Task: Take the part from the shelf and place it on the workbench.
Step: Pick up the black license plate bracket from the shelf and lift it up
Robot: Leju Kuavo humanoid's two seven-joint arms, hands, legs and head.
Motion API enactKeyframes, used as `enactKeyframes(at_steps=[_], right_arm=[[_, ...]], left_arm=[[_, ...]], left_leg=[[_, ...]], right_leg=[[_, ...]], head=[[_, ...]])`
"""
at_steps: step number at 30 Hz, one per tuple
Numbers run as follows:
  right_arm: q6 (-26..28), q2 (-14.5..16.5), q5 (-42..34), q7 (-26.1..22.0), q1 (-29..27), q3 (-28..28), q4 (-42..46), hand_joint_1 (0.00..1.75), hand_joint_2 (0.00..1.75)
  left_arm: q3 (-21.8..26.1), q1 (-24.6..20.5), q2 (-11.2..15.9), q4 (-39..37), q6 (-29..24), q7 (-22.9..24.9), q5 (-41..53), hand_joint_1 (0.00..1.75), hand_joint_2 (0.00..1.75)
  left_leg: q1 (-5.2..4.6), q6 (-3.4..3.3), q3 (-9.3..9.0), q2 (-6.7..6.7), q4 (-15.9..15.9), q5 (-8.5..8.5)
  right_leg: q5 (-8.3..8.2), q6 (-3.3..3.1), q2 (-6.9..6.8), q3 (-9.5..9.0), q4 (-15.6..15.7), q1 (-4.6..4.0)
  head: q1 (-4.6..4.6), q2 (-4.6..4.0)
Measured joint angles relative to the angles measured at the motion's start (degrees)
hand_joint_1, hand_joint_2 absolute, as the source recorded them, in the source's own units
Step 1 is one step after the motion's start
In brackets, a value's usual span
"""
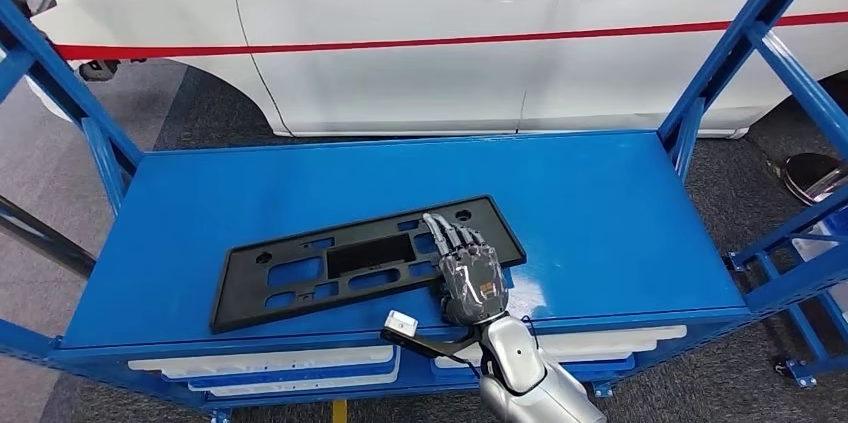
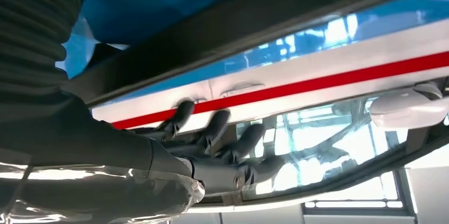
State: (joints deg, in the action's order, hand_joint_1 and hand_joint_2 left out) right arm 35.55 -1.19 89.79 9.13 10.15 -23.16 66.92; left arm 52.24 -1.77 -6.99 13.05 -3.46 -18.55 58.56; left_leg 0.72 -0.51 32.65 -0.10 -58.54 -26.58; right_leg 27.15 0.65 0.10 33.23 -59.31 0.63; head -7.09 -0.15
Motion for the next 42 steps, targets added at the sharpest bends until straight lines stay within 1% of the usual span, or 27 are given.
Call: enactKeyframes(at_steps=[3, 4, 7, 8, 9, 10, 12, 14, 17, 19, 20, 22, 23, 24, 25, 27, 28, 30, 32, 34, 35, 37, 38, 39, 40, 41, 42], right_arm=[[-1.04, 0.12, 0.03, -0.07, 1.16, -1.74, -1.42, 0.0, 1.75], [-1.28, 0.2, 0.04, -0.1, 1.65, -2.37, -2.01, 0.0, 1.75], [-1.52, 0.33, 0.07, -0.03, 2.6, -3.89, -3.63, 0.0, 1.75], [-1.61, 0.36, 0.07, 0.01, 2.9, -4.33, -4.07, 0.0, 1.75], [-1.73, 0.39, 0.07, 0.02, 3.22, -4.73, -4.44, 0.0, 1.75], [-1.85, 0.44, 0.07, 0.04, 3.55, -5.2, -4.84, 0.0, 1.75], [-2.04, 0.65, 0.08, 0.11, 4.23, -6.15, -5.53, 0.0, 1.75], [-2.2, 1.04, 0.1, 0.17, 4.89, -7.3, -6.34, 0.0, 1.75], [-2.51, 1.72, 0.14, 0.2, 5.77, -9.03, -7.42, 0.0, 1.75], [-2.75, 1.99, 0.14, 0.34, 6.15, -9.87, -7.95, 0.0, 1.75], [-2.84, 2.04, 0.14, 0.48, 6.27, -10.17, -8.17, 0.0, 1.75], [-2.92, 2.09, 0.13, 0.73, 6.47, -10.66, -8.59, 0.0, 1.75], [-2.92, 2.09, 0.13, 0.79, 6.53, -10.83, -8.8, 0.0, 1.75], [-2.92, 2.1, 0.13, 0.79, 6.59, -10.96, -8.98, 0.0, 1.75], [-2.92, 2.13, 0.13, 0.75, 6.69, -11.11, -9.12, 0.0, 1.75], [-2.93, 2.27, 0.13, 0.46, 7.02, -11.47, -9.35, 0.0, 1.75], [-2.95, 2.47, 0.13, 0.2, 7.31, -11.71, -9.49, 0.0, 1.75], [-3.14, 3.19, 0.13, -0.18, 7.97, -12.22, -9.95, 0.0, 1.75], [-3.61, 4.14, 0.13, -0.14, 8.71, -12.74, -10.58, 0.0, 1.75], [-4.35, 5.02, 0.13, 0.12, 9.55, -13.24, -11.27, 0.0, 1.75], [-4.73, 5.42, 0.13, 0.39, 9.97, -13.39, -11.64, 0.0, 1.75], [-5.33, 5.88, 0.13, 0.87, 10.73, -13.45, -12.43, 0.0, 1.75], [-5.54, 5.97, 0.13, 0.98, 11.09, -13.4, -12.8, 0.0, 1.75], [-5.72, 5.99, 0.11, 0.92, 11.42, -13.29, -13.11, 0.0, 1.75], [-5.86, 5.99, 0.09, 0.83, 11.75, -13.11, -13.37, 0.0, 1.75], [-5.98, 5.99, 0.06, 0.75, 12.06, -12.88, -13.56, 0.0, 1.75], [-6.05, 6.0, 0.03, 0.71, 12.33, -12.66, -13.71, 0.0, 1.75]], left_arm=[[-0.02, -0.1, -0.1, 0.0, 0.32, -0.15, 0.54, 0.0, 0.0], [-0.02, -0.18, -0.14, 0.0, 0.39, -0.2, 0.7, 0.0, 0.0], [-0.01, -0.28, -0.17, 0.0, 0.44, -0.26, 1.11, 0.0, 0.0], [0.0, -0.21, -0.18, -0.01, 0.45, -0.25, 1.22, 0.0, 0.0], [0.0, -0.15, -0.19, -0.01, 0.48, -0.25, 1.32, 0.0, 0.0], [0.0, -0.11, -0.19, -0.02, 0.51, -0.25, 1.49, 0.0, 0.0], [0.0, -0.21, -0.19, -0.02, 0.58, -0.25, 1.85, 0.0, 0.0], [0.0, -0.46, -0.19, -0.02, 0.62, -0.26, 2.17, 0.0, 0.0], [0.0, -0.66, -0.23, -0.02, 0.67, -0.27, 2.5, 0.0, 0.0], [0.0, -0.65, -0.35, -0.02, 0.71, -0.27, 2.59, 0.0, 0.0], [0.0, -0.64, -0.41, -0.02, 0.73, -0.27, 2.62, 0.0, 0.0], [0.0, -0.59, -0.44, -0.02, 0.74, -0.27, 2.64, 0.0, 0.0], [0.0, -0.56, -0.44, -0.02, 0.74, -0.27, 2.64, 0.0, 0.0], [0.0, -0.54, -0.44, -0.02, 0.75, -0.27, 2.64, 0.0, 0.0], [0.0, -0.54, -0.45, -0.02, 0.77, -0.27, 2.66, 0.0, 0.0], [0.0, -0.54, -0.52, -0.02, 0.81, -0.27, 2.81, 0.0, 0.0], [0.0, -0.58, -0.57, -0.02, 0.84, -0.27, 2.92, 0.0, 0.0], [0.0, -0.67, -0.61, -0.02, 0.89, -0.27, 3.2, 0.0, 0.0], [0.0, -0.77, -0.61, -0.02, 0.95, -0.26, 3.58, 0.0, 0.0], [0.0, -0.8, -0.62, -0.02, 1.0, -0.19, 4.05, 0.0, 0.0], [-0.01, -0.81, -0.64, -0.02, 1.04, -0.15, 4.26, 0.0, 0.0], [-0.01, -0.79, -0.68, -0.02, 1.12, -0.02, 4.67, 0.0, 0.0], [-0.01, -0.76, -0.7, -0.02, 1.15, 0.04, 4.85, 0.0, 0.0], [-0.01, -0.7, -0.69, -0.02, 1.15, 0.1, 5.04, 0.0, 0.0], [-0.01, -0.64, -0.69, -0.02, 1.16, 0.16, 5.17, 0.0, 0.0], [-0.01, -0.61, -0.68, -0.02, 1.16, 0.21, 5.3, 0.0, 0.0], [-0.01, -0.6, -0.68, -0.02, 1.16, 0.24, 5.37, 0.0, 0.0]], left_leg=[[0.21, 0.95, 0.22, 0.03, -1.01, -0.97], [0.28, 1.19, 1.08, 0.03, -3.07, -2.27], [0.36, 1.66, 6.0, 0.04, -13.65, -7.17], [0.36, 1.7, 7.01, 0.05, -15.79, -7.55], [0.36, 1.64, 6.98, 0.04, -15.76, -6.83], [0.36, 1.49, 5.99, 0.05, -13.77, -5.28], [0.29, 0.93, 2.0, 0.08, -5.77, -1.71], [-0.02, 0.33, -0.49, 0.09, -0.38, -0.32], [-0.17, -0.48, -0.87, 0.06, 0.78, -0.05], [0.14, -1.19, -1.13, 0.17, 1.41, 0.56], [0.3, -1.47, -1.19, 0.25, 1.63, 0.8], [0.28, -1.69, -0.97, 0.35, 1.63, 0.93], [0.27, -1.69, -0.92, 0.4, 1.61, 0.93], [0.28, -1.65, -0.92, 0.42, 1.57, 0.9], [0.3, -1.57, -0.97, 0.42, 1.51, 0.85], [0.38, -1.23, -1.16, 0.37, 1.29, 0.64], [0.3, -0.92, -1.16, 0.36, 1.07, 0.46], [0.15, -0.17, -1.06, 0.35, 0.84, 0.28], [0.23, 0.63, -1.03, 0.35, 0.94, 0.32], [0.44, 1.26, -0.44, 0.34, -0.45, -0.76], [0.5, 1.48, 0.6, 0.33, -2.67, -2.18], [0.52, 1.78, 4.09, 0.33, -10.12, -5.96], [0.53, 1.86, 5.78, 0.33, -13.63, -7.19], [0.52, 1.84, 6.76, 0.33, -15.62, -7.46], [0.5, 1.72, 6.6, 0.33, -15.23, -6.51], [0.46, 1.48, 5.35, 0.33, -12.56, -4.65], [0.38, 1.11, 3.38, 0.33, -8.39, -2.51]], right_leg=[[-0.36, -1.17, 0.02, -0.35, 0.54, 0.23], [-0.49, -1.52, -0.04, -0.51, 0.77, 0.32], [-0.54, -2.0, -0.2, -0.52, 0.81, 0.08], [-0.53, -2.06, -0.16, -0.52, 0.77, -0.02], [-0.52, -2.11, -0.1, -0.55, 0.72, -0.1], [-0.5, -2.14, -0.02, -0.62, 0.67, -0.18], [-0.47, -2.1, 0.11, -0.78, 0.63, -0.3], [-0.44, -1.69, 0.23, -0.83, 0.62, -0.47], [-0.52, -0.64, 0.31, -0.96, 0.85, -0.52], [0.77, -0.05, 0.24, -0.38, -0.7, -0.5], [2.38, 0.18, 0.2, 0.65, -3.08, -0.44], [6.32, 0.55, 0.19, 4.0, -10.41, -0.23], [7.37, 0.71, 0.18, 5.41, -13.44, -0.1], [7.3, 0.84, 0.17, 5.99, -14.69, 0.03], [6.06, 0.91, 0.15, 5.44, -13.63, 0.16], [2.11, 0.83, 0.12, 1.87, -6.31, 0.37], [0.74, 0.66, 0.13, 0.2, -2.75, 0.3], [-0.07, 0.07, 0.2, -1.21, 0.64, 0.11], [-0.21, -0.73, 0.23, -1.11, 0.77, -0.04], [-0.52, -1.5, 0.14, -1.12, 1.08, 0.06], [-0.66, -1.8, 0.07, -1.08, 1.23, 0.14], [-0.7, -2.1, -0.06, -0.88, 1.22, 0.01], [-0.7, -2.14, -0.1, -0.81, 1.18, -0.1], [-0.67, -2.19, -0.12, -0.78, 1.13, -0.22], [-0.64, -2.22, -0.12, -0.81, 1.07, -0.31], [-0.59, -2.24, -0.11, -0.88, 1.01, -0.38], [-0.53, -2.21, -0.1, -0.95, 0.95, -0.42]], head=[[0.01, 0.0], [0.02, 0.0], [0.01, 0.0], [0.02, 0.0], [0.02, 0.0], [0.02, 0.0], [0.02, 0.0], [0.01, 0.0], [0.01, 0.0], [-0.01, 0.0], [-0.02, 0.0], [-0.02, 0.0], [-0.03, 0.0], [-0.03, 0.0], [-0.03, 0.0], [-0.04, 0.0], [-0.03, 0.0], [-0.02, 0.0], [-0.01, 0.0], [0.01, 0.0], [0.01, 0.0], [0.01, 0.0], [0.01, 0.0], [0.01, 0.0], [0.01, 0.0], [0.01, 0.0], [0.01, 0.0]])
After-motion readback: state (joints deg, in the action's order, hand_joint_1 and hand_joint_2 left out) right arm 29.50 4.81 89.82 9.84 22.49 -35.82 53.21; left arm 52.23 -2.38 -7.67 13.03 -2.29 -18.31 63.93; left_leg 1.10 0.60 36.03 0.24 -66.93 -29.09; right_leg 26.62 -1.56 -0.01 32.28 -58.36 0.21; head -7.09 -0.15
